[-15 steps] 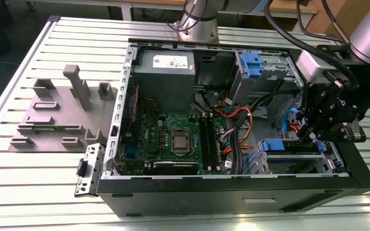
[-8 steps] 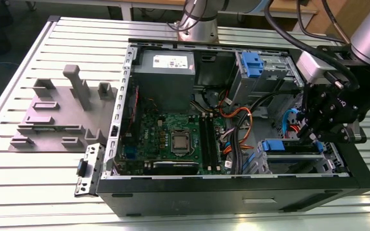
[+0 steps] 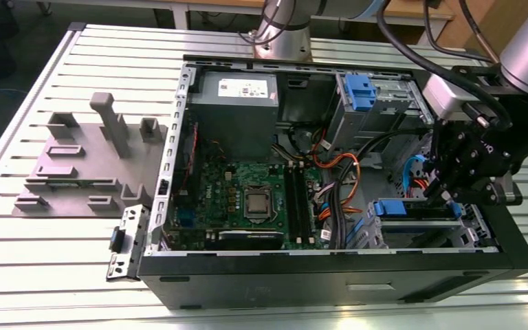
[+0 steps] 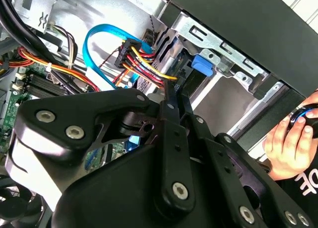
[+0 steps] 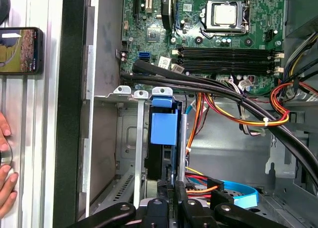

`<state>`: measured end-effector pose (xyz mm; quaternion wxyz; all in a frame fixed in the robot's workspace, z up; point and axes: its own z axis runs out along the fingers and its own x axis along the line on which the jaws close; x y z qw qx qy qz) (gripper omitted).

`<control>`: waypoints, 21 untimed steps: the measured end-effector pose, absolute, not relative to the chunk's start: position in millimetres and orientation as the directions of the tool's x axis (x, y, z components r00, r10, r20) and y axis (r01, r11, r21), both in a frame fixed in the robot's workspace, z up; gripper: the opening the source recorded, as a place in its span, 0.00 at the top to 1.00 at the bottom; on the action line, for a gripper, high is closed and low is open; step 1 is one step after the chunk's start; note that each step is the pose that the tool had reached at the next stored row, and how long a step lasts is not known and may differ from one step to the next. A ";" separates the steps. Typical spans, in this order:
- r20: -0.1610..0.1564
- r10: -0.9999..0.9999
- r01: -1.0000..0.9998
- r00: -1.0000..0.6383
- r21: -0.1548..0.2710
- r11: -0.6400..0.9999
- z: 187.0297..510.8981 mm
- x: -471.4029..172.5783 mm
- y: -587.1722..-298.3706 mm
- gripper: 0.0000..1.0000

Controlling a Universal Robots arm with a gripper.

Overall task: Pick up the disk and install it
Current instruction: 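Insert the first disk wire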

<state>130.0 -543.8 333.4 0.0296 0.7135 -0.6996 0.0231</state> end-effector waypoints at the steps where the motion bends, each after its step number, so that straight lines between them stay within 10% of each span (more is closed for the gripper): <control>1: 0.074 -0.997 -1.000 0.020 0.010 -0.019 333.2 130.0 -543.8 0.83; 21: 0.074 -0.997 -1.000 0.003 0.010 -0.003 330.9 130.0 -544.5 0.83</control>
